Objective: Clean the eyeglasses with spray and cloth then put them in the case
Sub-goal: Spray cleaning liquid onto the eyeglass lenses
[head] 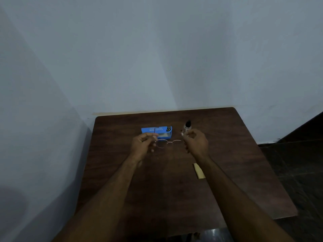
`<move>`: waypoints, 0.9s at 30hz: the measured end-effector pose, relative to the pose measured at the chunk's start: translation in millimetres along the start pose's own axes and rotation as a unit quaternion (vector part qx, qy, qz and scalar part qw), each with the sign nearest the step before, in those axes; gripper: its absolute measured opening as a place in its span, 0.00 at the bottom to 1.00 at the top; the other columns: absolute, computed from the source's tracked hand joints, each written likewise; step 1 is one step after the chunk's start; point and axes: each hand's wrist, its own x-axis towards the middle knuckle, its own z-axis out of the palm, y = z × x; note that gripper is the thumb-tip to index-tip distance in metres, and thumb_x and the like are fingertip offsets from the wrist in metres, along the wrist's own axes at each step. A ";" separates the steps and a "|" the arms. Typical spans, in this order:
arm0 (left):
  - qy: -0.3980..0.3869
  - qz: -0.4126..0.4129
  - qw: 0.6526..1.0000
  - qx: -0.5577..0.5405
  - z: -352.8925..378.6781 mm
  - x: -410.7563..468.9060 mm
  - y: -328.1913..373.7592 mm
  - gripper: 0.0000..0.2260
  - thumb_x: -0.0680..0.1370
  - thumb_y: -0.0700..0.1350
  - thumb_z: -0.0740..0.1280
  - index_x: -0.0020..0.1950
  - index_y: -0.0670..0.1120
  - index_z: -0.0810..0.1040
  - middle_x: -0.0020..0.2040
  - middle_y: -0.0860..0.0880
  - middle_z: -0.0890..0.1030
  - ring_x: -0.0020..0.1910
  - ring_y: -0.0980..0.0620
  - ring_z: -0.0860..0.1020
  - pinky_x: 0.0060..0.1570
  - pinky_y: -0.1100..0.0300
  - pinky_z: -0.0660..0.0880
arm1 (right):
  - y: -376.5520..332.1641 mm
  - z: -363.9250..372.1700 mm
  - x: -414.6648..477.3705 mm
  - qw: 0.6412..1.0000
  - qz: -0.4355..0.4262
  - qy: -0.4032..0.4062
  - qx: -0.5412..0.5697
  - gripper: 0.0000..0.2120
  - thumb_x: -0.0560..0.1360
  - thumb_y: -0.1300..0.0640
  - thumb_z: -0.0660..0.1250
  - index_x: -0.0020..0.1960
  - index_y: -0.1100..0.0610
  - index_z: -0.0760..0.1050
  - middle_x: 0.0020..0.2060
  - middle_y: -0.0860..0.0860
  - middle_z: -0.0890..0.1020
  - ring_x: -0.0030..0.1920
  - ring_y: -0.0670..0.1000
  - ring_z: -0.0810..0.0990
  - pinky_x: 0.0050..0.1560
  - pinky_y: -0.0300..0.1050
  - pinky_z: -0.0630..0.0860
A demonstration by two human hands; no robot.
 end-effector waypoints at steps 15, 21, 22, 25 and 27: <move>-0.082 -0.025 0.991 -0.106 16.3 -22.4 -7.7 0.08 0.79 0.38 0.73 0.57 0.38 0.85 0.48 0.41 0.88 0.42 0.51 0.86 0.43 0.60 0.84 | 13.7 -17.5 26.5 0.995 0.094 0.003 -0.041 0.13 0.71 0.53 0.73 0.33 0.62 0.82 0.24 0.56 0.79 0.23 0.53 0.76 0.32 0.47 0.73; -0.045 -0.009 0.994 -0.095 32.6 -19.0 -10.0 0.06 0.80 0.37 0.72 0.55 0.37 0.85 0.46 0.41 0.88 0.40 0.50 0.87 0.43 0.59 0.85 | 23.5 -21.0 38.9 0.994 0.105 0.001 -0.024 0.14 0.69 0.54 0.71 0.30 0.62 0.80 0.23 0.56 0.77 0.25 0.55 0.75 0.33 0.51 0.71; -0.037 -0.007 0.995 -0.096 35.4 -18.3 -10.9 0.05 0.79 0.37 0.72 0.54 0.38 0.85 0.46 0.41 0.88 0.40 0.50 0.87 0.43 0.59 0.85 | 25.5 -22.4 40.7 0.994 0.104 -0.004 -0.023 0.14 0.70 0.54 0.71 0.30 0.61 0.79 0.23 0.56 0.77 0.25 0.55 0.75 0.34 0.51 0.71; -0.021 -0.006 0.995 -0.095 44.1 -18.2 -13.2 0.07 0.78 0.37 0.73 0.55 0.36 0.85 0.46 0.41 0.88 0.40 0.50 0.86 0.42 0.59 0.85 | 31.8 -25.7 46.8 0.994 0.105 -0.015 -0.016 0.15 0.70 0.54 0.70 0.29 0.61 0.78 0.23 0.56 0.77 0.25 0.55 0.75 0.34 0.53 0.72; -0.016 -0.008 0.996 -0.084 47.2 -17.5 -15.1 0.08 0.78 0.38 0.74 0.56 0.36 0.85 0.47 0.41 0.88 0.41 0.50 0.86 0.43 0.58 0.85 | 35.8 -26.2 51.5 0.994 0.111 -0.020 0.004 0.15 0.67 0.51 0.70 0.30 0.62 0.79 0.22 0.56 0.77 0.24 0.57 0.75 0.33 0.53 0.71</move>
